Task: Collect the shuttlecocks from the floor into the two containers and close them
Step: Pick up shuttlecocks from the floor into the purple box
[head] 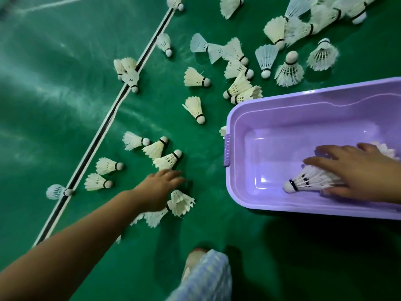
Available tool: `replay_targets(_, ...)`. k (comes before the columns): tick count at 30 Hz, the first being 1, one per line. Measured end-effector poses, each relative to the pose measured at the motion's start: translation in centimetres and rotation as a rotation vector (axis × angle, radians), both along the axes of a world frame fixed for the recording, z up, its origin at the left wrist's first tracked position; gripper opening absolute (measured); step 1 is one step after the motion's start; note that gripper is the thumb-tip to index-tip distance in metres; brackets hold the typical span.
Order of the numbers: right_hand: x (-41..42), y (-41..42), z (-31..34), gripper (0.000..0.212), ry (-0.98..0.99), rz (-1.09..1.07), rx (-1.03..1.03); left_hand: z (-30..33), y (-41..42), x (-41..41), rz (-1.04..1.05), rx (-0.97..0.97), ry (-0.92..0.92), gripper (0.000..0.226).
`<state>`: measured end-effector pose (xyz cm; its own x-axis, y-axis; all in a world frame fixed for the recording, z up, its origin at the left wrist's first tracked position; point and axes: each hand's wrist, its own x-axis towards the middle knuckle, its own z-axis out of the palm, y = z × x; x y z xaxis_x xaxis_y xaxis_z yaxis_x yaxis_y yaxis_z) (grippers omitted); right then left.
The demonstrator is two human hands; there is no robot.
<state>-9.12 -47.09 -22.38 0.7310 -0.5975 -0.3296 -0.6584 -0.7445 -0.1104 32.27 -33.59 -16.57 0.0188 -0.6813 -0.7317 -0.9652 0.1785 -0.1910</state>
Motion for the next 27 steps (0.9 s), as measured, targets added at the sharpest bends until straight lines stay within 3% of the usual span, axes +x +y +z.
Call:
replay_targets(2, 0.6, 0.0, 0.9, 0.082, 0.017, -0.027, 0.039, -1.8, 1.3, 0.1, -0.075, 0.005, 0.035, 0.066)
replay_targets(5, 0.9, -0.1, 1.7, 0.069, 0.049, -0.062, 0.121, -1.8, 0.0, 0.0, -0.107, -0.2, 0.138, 0.042)
replay_targets(7, 0.8, -0.3, 1.9, 0.068, 0.003, -0.109, 0.186, -0.4, -1.3, -0.5, 0.06, -0.461, 0.298, 0.04)
replay_targets(10, 0.0, -0.6, 1.7, 0.067, -0.174, -0.212, 0.303, 3.8, -3.7, -3.3, 0.517, -0.97, 0.4, 0.038)
replay_targets(12, -0.5, -0.8, 1.6, 0.066, -0.262, -0.26, 0.372, 6.6, -5.1, -7.1, 0.505, -1.076, 0.524, 0.036)
replay_targets(15, -1.0, -1.1, 1.9, 0.068, -0.32, -0.269, 0.416, 8.0, -6.5, -13.8, 0.02, -0.891, 0.521, 0.034)
replay_targets(18, -2.0, -0.9, 2.3, 0.064, -0.362, -0.28, 0.429, 5.5, -7.9, -18.4, -0.282, -0.469, 0.214, 0.035)
replay_targets(21, -2.6, -0.6, 2.6, 0.061, -0.379, -0.277, 0.427, 3.1, -9.4, -20.7, -0.375, -0.296, 0.113, 0.034)
replay_targets(27, -1.8, -0.3, 2.1, 0.062, -0.284, -0.272, 0.378, 0.2, -10.8, -23.7, -0.371, -0.341, 0.266, 0.036)
